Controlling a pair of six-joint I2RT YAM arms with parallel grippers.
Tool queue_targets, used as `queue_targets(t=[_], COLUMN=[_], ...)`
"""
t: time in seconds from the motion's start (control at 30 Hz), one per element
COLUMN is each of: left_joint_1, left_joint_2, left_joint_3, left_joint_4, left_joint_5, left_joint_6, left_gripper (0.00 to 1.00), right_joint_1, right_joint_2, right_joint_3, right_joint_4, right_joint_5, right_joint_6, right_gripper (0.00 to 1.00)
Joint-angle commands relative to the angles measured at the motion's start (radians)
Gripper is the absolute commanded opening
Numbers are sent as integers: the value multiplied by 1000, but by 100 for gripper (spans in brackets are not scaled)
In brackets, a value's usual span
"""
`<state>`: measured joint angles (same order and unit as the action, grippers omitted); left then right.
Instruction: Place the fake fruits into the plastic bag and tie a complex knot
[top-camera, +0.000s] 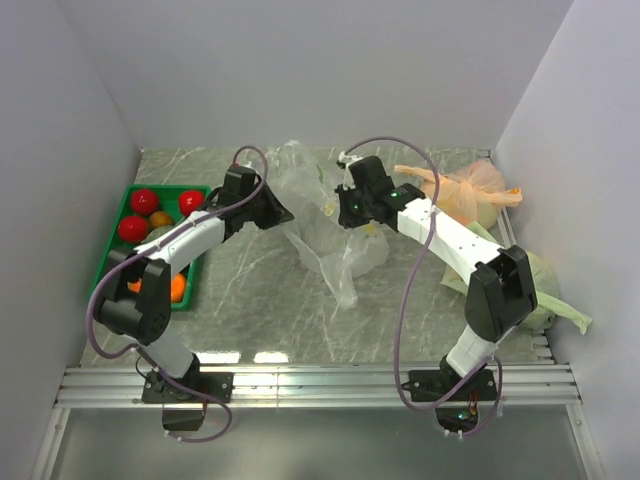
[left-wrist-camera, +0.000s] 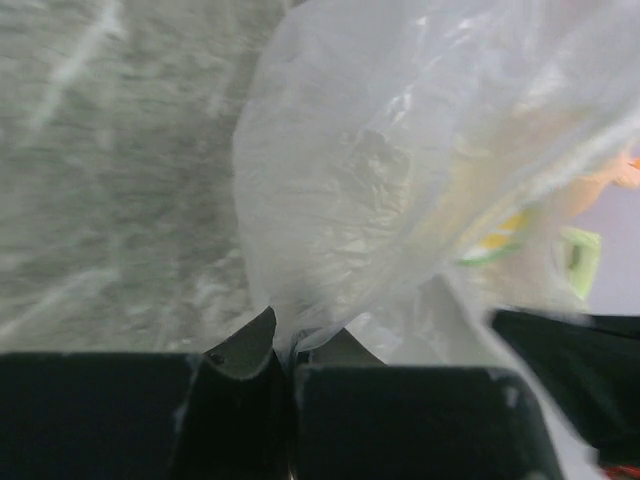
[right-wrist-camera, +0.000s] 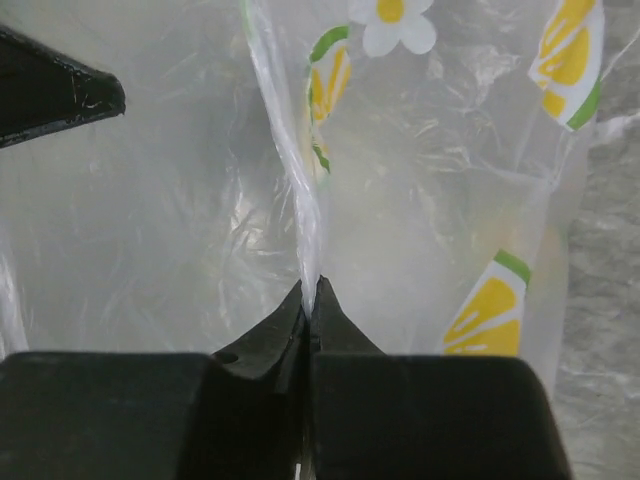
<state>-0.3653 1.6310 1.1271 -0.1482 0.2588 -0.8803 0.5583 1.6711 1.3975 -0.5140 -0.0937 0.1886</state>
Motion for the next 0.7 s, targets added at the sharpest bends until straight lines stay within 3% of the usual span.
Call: queue_targets(t=[0.0, 0.13, 0.23, 0.37, 0.4, 0.47, 0.57, 0.67], left_joint_1=[34, 49, 49, 51, 51, 66, 150, 244], left_joint_2=[-54, -68, -74, -77, -92, -120, -186, -236], left_joint_3=[-29, -64, -49, 35, 54, 80, 95, 131], left_joint_4=[-11, -7, -7, -91, -115, -172, -220, -266], left_joint_5=[-42, -46, -46, -4, -12, -23, 22, 5], left_joint_6=[93, 164, 217, 386, 420, 515, 583, 629], left_gripper=[6, 8, 15, 36, 65, 92, 98, 98], right_joint_1=[-37, -100, -97, -89, -83, -77, -75, -72], right_joint_2=[-135, -220, -238, -231, -231, -226, -215, -208], right_joint_3=[18, 20, 2, -55, -61, -69, -72, -81], right_joint_4=[48, 112, 118, 129, 131, 137, 138, 137], right_joint_5=[3, -38, -44, -64, -67, -78, -83, -87], right_joint_6=[-8, 15, 5, 5, 6, 0, -6, -3], right_gripper=[0, 0, 0, 0, 0, 0, 0, 0])
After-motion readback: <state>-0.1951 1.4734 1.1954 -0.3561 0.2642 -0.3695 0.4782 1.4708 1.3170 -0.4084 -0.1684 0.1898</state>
